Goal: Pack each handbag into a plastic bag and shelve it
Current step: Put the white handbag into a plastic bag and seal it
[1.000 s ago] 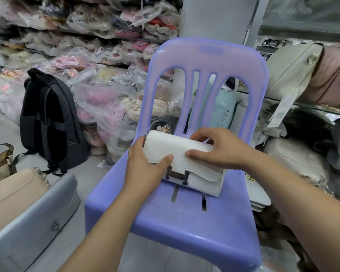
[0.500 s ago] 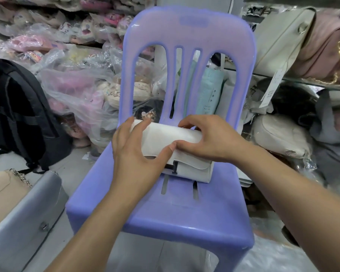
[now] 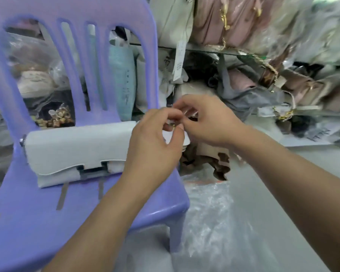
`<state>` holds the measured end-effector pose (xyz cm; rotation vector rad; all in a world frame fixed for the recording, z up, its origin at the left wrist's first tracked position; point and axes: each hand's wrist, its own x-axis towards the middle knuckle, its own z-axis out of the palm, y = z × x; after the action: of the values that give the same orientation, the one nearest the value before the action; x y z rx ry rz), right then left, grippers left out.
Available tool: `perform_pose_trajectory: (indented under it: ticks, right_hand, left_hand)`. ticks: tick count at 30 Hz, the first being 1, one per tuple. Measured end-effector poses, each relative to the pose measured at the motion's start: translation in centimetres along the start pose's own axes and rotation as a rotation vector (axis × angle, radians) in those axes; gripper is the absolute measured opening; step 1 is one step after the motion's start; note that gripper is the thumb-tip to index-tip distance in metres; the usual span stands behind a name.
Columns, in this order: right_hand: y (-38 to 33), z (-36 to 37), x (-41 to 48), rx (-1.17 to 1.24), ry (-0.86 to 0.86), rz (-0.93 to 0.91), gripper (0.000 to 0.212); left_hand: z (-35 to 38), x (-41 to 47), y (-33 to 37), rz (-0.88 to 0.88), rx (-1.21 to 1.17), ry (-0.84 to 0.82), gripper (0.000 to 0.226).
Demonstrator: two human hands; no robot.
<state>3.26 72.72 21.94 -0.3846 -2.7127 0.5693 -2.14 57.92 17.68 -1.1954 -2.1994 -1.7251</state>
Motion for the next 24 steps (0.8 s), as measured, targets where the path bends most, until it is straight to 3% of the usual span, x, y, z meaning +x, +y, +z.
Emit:
perform_pose_trajectory:
  ticks: [3, 7, 13, 19, 24]
  right_hand:
    - [3.3, -3.3, -4.0, -0.12, -0.028, 0.147, 0.021]
    - [8.4, -4.6, -9.9, -0.216, -0.194, 0.417, 0.021]
    - [16.8, 3.0, -18.5, -0.176, -0.469, 0.623, 0.029]
    - [21.9, 10.8, -24.5, -0.06, -0.679, 0.788, 0.036]
    - [23.8, 14.2, -28.0, 0.052, -0.735, 0.914, 0.047]
  left_hand:
    - [5.4, -1.2, 1.8, -0.022, -0.108, -0.113, 0.023]
    - [13.0, -5.6, 1.8, -0.152, -0.101, -0.398, 0.033]
    - [21.1, -14.0, -4.3, -0.445, 0.19, -0.831, 0.041]
    - [23.5, -20.5, -12.3, -0.553, 0.457, -0.977, 0.047]
    - [24.4, -24.9, -14.3, -0.507, 0.622, -1.045, 0.065]
